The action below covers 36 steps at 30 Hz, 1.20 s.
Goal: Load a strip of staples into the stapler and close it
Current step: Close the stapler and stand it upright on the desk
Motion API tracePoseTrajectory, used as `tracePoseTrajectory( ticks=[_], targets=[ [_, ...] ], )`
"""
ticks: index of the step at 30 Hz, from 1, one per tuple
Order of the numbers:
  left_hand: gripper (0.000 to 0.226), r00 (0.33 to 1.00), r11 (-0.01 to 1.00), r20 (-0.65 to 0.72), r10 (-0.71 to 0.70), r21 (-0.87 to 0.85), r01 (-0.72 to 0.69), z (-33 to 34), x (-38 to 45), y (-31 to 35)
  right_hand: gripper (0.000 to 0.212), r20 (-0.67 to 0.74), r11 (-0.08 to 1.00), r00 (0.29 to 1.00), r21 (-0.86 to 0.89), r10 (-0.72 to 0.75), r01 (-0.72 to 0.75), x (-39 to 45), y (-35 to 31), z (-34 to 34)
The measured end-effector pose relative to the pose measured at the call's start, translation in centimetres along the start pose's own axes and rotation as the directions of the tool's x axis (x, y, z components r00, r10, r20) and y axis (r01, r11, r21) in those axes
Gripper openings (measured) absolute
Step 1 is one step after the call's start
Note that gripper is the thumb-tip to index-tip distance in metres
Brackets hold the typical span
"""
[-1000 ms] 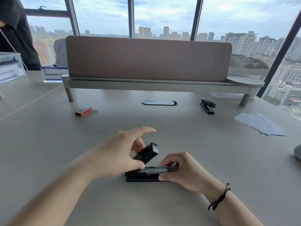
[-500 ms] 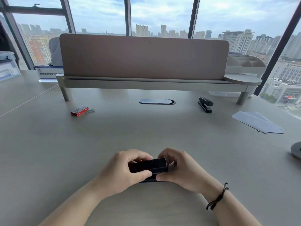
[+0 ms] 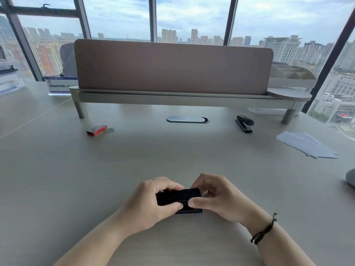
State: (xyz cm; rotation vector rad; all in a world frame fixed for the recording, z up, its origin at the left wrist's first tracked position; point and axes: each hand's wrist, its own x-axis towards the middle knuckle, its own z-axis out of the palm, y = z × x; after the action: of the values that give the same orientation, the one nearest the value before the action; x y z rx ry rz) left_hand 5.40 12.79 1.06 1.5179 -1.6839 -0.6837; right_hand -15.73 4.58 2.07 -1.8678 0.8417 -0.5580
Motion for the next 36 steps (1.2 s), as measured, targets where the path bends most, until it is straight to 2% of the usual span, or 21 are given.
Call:
tracePoseTrajectory(
  ticks=[13,17,22,29,36],
  targets=[
    [0.032,0.999,0.999,-0.008,0.041,-0.032,-0.041,-0.1,-0.1,-0.3,0.031,-0.003,0.999,1.000,-0.040,-0.004,0.004,-0.1,-0.2,0.1],
    [0.035,0.997,0.997,-0.023,0.077,0.001,-0.077,-0.4,-0.1,-0.4,0.037,0.010,0.985,1.000,-0.171,0.024,-0.022,-0.4,-0.4,0.1],
    [0.034,0.983,0.989,-0.146,0.108,0.113,-0.092,-1.1,0.0,-0.8,0.043,0.007,0.946,1.000,-0.324,0.031,-0.027,-0.7,-0.9,0.5],
    [0.035,0.950,0.979,-0.293,0.111,0.198,-0.053,-0.6,0.1,-1.6,0.045,-0.022,0.956,1.000,-0.293,0.022,-0.027,-0.8,-0.6,0.9],
    [0.034,0.962,0.987,-0.252,0.102,0.150,-0.065,-0.3,0.0,-1.4,0.061,-0.021,0.970,1.000,-0.244,-0.022,0.016,-0.9,-0.7,1.0]
  ],
)
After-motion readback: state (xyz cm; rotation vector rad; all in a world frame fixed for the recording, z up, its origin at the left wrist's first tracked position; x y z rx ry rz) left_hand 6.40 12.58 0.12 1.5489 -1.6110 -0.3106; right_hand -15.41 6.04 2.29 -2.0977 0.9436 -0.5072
